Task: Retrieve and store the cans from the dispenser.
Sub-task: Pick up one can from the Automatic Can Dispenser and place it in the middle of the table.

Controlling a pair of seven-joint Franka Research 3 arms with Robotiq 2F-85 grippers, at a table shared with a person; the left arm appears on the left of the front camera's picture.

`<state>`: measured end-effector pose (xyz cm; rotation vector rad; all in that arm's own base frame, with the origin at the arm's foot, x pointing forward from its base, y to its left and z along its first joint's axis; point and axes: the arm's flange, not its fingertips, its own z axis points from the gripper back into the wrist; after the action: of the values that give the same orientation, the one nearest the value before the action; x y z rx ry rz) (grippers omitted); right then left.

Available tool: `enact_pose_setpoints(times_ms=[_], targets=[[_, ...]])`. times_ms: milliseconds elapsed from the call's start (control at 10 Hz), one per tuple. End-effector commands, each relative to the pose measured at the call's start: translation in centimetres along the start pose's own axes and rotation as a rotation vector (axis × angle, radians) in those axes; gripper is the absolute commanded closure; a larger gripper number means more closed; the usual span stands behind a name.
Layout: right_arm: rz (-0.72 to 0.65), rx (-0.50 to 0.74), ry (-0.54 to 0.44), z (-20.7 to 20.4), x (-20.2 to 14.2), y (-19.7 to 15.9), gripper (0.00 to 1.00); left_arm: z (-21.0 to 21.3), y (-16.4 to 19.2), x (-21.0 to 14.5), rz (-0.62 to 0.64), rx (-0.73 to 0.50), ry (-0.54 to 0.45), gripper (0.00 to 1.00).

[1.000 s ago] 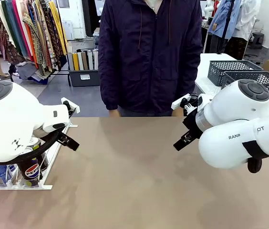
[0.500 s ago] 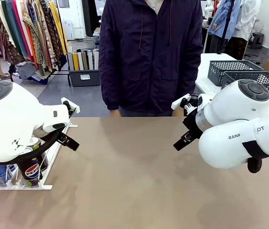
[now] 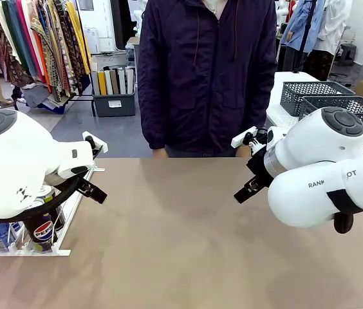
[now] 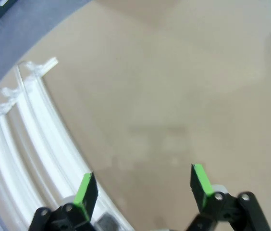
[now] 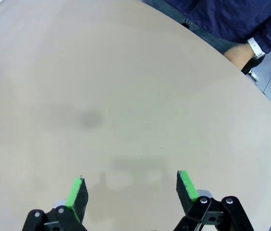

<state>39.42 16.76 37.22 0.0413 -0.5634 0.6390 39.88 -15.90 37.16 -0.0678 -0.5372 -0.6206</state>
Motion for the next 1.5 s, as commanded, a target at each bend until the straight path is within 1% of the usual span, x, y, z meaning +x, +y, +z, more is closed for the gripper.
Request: enact_pose_setpoints(times_ms=[0, 100, 200, 300, 400, 500, 600, 700, 800, 900, 1000, 1100, 1200, 1300, 1400], targets=[[-0.109, 0.152, -0.013, 2.4, 0.1, -0.9, 0.0, 3.5, -0.2, 0.1, 0.004, -0.224, -0.011, 0.0], [-0.268, 0.282, -0.022, 4.1, 0.4, -2.2, 0.0, 5.5, -0.8, 0.6, 0.07, -0.421, -0.009, 0.0], [-0.415, 0.432, -0.042, 5.7, 0.5, -3.2, 0.0, 8.0, -1.0, 1.2, 0.292, -0.451, 0.063, 0.0], [-0.478, 0.63, -0.066, 7.9, -0.1, -4.7, 0.0, 10.0, -0.8, 1.6, 0.398, -0.51, 0.102, 0.0], [-0.581, 0.735, -0.057, 10.5, -1.0, -6.1, 0.0, 12.6, 0.3, 1.3, 0.447, -0.616, 0.106, 0.0], [-0.626, 0.816, -0.104, 13.9, -2.9, -8.1, 0.0, 16.3, 3.4, -0.5, 0.308, -0.976, 0.099, 0.0], [-0.679, 0.84, -0.17, 16.5, -5.5, -10.2, 0.0, 19.3, 7.1, -2.8, 0.43, -1.034, -0.06, 0.0], [-0.724, 0.864, -0.265, 18.4, -8.8, -12.3, 0.0, 21.4, 11.3, -5.9, 0.543, -1.048, -0.207, 0.0], [-0.81, 0.897, -0.378, 19.4, -12.5, -14.7, 0.0, 22.5, 14.7, -9.7, 0.662, -1.055, -0.331, 0.0], [-0.91, 0.925, -0.489, 19.8, -16.8, -17.0, 0.0, 22.6, 17.0, -14.3, 0.8, -1.052, -0.443, 0.0], [-0.917, 0.946, -0.639, 19.9, -20.2, -18.0, 0.0, 22.1, 18.5, -18.0, 0.913, -1.044, -0.515, 0.0], [-0.98, 0.942, -0.725, 19.2, -23.1, -18.5, 0.0, 20.9, 20.0, -20.9, 1.082, -1.066, -0.581, 0.0], [-1.032, 0.959, -0.766, 18.1, -25.0, -19.2, 0.0, 19.6, 20.9, -22.8, 1.162, -1.085, -0.616, 0.0], [-1.08, 0.942, -0.773, 17.3, -26.2, -19.3, 0.0, 19.5, 21.4, -23.6, 1.252, -1.034, -0.626, 0.0], [-1.061, 0.91, -0.755, 16.5, -25.8, -19.0, 0.0, 19.9, 21.3, -23.5, 1.246, -0.986, -0.63, 0.0]])
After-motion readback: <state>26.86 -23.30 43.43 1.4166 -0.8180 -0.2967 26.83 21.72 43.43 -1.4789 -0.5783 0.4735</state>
